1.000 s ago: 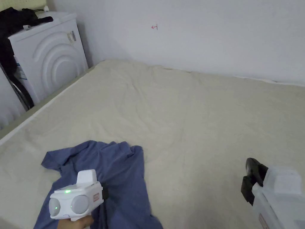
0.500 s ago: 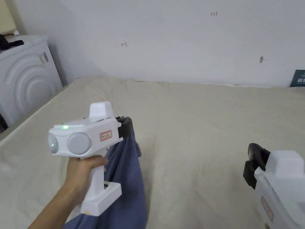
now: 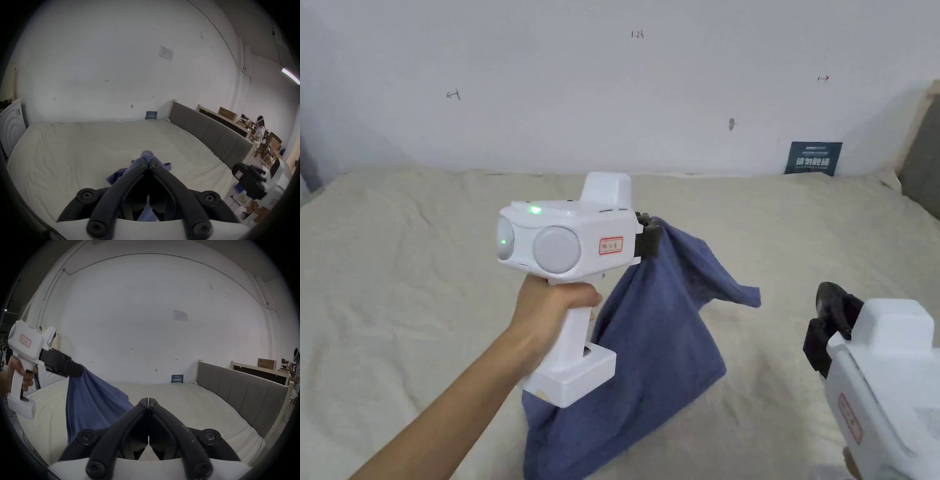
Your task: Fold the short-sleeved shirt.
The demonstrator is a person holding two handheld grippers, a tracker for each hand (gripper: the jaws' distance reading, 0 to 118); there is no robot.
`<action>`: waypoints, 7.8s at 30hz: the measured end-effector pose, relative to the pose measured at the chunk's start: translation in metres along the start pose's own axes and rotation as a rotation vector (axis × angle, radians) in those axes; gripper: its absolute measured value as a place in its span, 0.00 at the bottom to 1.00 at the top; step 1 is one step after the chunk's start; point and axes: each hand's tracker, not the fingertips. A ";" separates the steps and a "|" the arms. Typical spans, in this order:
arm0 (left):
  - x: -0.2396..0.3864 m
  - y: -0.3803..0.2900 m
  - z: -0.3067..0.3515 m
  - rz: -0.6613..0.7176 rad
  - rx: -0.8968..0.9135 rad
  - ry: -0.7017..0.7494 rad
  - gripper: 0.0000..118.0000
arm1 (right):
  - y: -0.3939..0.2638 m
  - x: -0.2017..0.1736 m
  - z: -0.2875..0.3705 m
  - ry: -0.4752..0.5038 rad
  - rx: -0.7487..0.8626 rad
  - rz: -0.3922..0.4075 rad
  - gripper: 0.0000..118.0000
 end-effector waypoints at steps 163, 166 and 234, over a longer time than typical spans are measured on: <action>-0.295 0.150 0.026 0.207 0.188 0.715 0.03 | 0.180 0.051 -0.270 -0.015 -0.062 -0.009 0.07; -0.304 0.127 0.013 0.212 0.146 0.727 0.03 | 0.158 0.047 -0.277 -0.011 -0.083 -0.006 0.07; -0.111 -0.121 0.159 0.181 0.321 0.661 0.74 | 0.019 -0.007 -0.004 -0.072 -0.052 -0.034 0.80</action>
